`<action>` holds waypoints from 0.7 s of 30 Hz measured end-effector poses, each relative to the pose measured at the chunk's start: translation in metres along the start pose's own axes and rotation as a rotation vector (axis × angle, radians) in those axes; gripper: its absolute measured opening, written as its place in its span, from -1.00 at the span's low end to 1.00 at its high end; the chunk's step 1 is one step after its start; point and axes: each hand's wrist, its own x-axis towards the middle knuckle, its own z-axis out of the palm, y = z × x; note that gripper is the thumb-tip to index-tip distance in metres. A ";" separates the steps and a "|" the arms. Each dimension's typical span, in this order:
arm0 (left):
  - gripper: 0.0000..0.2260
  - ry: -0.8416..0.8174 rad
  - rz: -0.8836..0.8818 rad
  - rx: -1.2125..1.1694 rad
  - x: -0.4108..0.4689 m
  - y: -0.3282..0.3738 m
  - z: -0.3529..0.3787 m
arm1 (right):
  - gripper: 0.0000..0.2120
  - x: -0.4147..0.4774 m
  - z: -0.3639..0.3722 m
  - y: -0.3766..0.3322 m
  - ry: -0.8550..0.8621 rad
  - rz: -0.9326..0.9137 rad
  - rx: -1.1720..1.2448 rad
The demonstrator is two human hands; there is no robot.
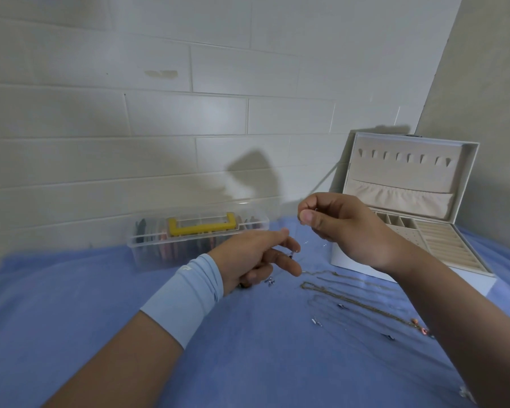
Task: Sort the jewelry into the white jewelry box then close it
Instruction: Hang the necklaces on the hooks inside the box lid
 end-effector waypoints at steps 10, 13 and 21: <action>-0.90 0.103 0.076 -0.231 0.005 -0.004 -0.004 | -0.83 0.000 -0.004 -0.004 -0.053 0.017 0.103; -0.82 0.166 0.130 -0.278 0.007 -0.004 -0.005 | -0.83 -0.001 -0.005 -0.003 -0.091 0.022 0.086; -0.77 0.190 0.124 -0.370 0.008 -0.001 -0.005 | -0.78 -0.002 -0.003 -0.008 -0.153 -0.013 -0.015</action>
